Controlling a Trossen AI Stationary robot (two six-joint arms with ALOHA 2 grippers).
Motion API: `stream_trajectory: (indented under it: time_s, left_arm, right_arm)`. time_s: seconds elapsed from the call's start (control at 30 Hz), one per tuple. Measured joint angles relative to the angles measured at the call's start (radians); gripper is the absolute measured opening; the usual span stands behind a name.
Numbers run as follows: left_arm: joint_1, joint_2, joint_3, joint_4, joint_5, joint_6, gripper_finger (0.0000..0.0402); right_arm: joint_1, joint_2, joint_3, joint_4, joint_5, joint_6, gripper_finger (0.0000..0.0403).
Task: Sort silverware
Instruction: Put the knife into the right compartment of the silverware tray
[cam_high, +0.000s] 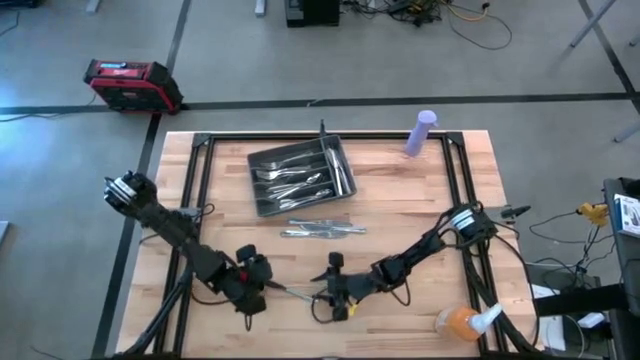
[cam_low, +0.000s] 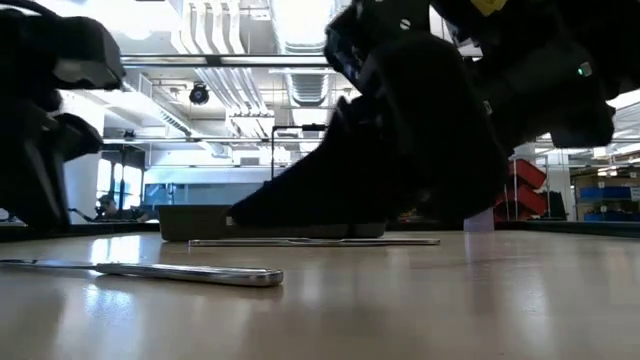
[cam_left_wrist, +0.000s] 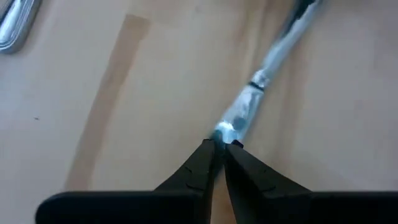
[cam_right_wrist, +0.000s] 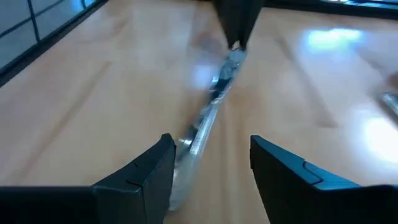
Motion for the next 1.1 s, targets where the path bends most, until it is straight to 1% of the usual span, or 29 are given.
stream_trajectory:
  time_s: [0.1, 0.23, 0.3, 0.37, 0.5, 0.7, 0.83, 0.9, 1.0, 1.07, 1.1]
  left_arm:
    - [-0.049, 0.014, -0.007, 0.004, -0.037, -0.064, 0.0026]
    - [-0.09, 0.059, -0.035, 0.01, -0.078, -0.103, 0.0026]
    - [-0.097, 0.087, -0.055, 0.018, -0.14, -0.116, 0.0026]
    - [-0.097, 0.114, -0.072, 0.043, -0.184, -0.127, 0.0026]
    - [-0.097, 0.156, -0.099, 0.142, -0.232, -0.118, 0.0026]
    - [-0.114, 0.153, -0.108, 0.215, -0.215, -0.114, 0.0026]
    - [-0.137, 0.15, -0.104, 0.227, -0.189, -0.127, 0.0026]
    - [-0.15, 0.15, -0.104, 0.227, -0.19, -0.142, 0.0026]
    - [-0.165, 0.15, -0.105, 0.227, -0.19, -0.17, 0.0026]
    - [-0.17, 0.15, -0.107, 0.218, -0.204, -0.18, 0.0026]
    - [-0.17, 0.151, -0.109, 0.215, -0.211, -0.183, 0.0026]
  right_arm:
    - [0.017, 0.058, 0.055, 0.0, 0.031, 0.009, 0.0198]
    - [0.035, 0.129, 0.112, 0.006, 0.124, 0.03, 0.021]
    - [0.04, 0.149, 0.131, 0.006, 0.172, 0.044, 0.0217]
    - [0.04, 0.162, 0.138, 0.006, 0.181, 0.08, 0.0222]
    - [0.038, 0.164, 0.135, -0.046, 0.185, 0.173, 0.0226]
    - [0.037, 0.164, 0.126, -0.097, 0.19, 0.249, 0.021]
    - [0.036, 0.164, 0.126, -0.151, 0.2, 0.28, 0.0177]
    - [0.035, 0.162, 0.126, -0.171, 0.201, 0.292, 0.0148]
    - [0.031, 0.161, 0.123, -0.195, 0.196, 0.288, 0.0091]
    - [0.028, 0.159, 0.12, -0.197, 0.172, 0.253, 0.0051]
    - [0.027, 0.159, 0.12, -0.196, 0.167, 0.238, 0.0043]
